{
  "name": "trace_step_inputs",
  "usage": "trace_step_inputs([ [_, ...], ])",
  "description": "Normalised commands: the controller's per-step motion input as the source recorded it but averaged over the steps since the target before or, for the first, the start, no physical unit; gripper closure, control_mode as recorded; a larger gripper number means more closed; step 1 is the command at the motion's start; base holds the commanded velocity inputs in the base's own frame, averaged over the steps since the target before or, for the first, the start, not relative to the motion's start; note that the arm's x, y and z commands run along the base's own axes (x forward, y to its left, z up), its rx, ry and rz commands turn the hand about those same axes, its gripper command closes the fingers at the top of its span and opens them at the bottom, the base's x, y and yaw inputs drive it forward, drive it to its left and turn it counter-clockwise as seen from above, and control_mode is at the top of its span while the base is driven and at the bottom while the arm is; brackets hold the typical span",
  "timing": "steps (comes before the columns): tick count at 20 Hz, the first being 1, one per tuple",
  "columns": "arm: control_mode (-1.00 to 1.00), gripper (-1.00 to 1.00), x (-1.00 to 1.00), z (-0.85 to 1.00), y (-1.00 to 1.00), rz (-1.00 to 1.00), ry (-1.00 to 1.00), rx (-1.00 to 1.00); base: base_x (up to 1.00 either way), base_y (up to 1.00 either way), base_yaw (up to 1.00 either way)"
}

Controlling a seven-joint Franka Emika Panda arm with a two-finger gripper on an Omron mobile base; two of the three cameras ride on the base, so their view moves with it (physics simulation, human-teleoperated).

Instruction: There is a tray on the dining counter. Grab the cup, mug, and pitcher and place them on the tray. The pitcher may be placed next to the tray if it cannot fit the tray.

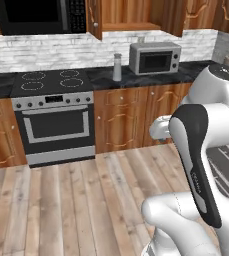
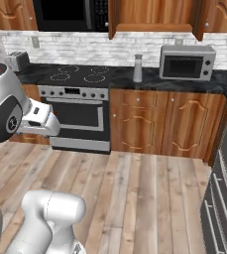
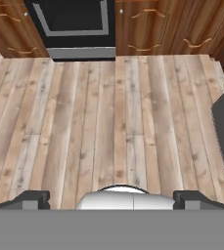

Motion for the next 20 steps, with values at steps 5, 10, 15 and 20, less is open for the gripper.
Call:
trace_step_inputs([
  [5,1.00,-1.00,0.00,0.00,0.00,0.00,0.00,0.00,1.00,-0.30,0.00],
  [10,1.00,-1.00,0.00,0.00,0.00,0.00,0.00,0.00,1.00,-0.35,0.00],
  [15,1.00,-1.00,0.00,0.00,0.00,0.00,0.00,0.00,1.00,-0.33,0.00],
  [20,1.00,-1.00,0.00,0.00,0.00,0.00,0.00,0.00,0.89,-0.28,0.00],
])
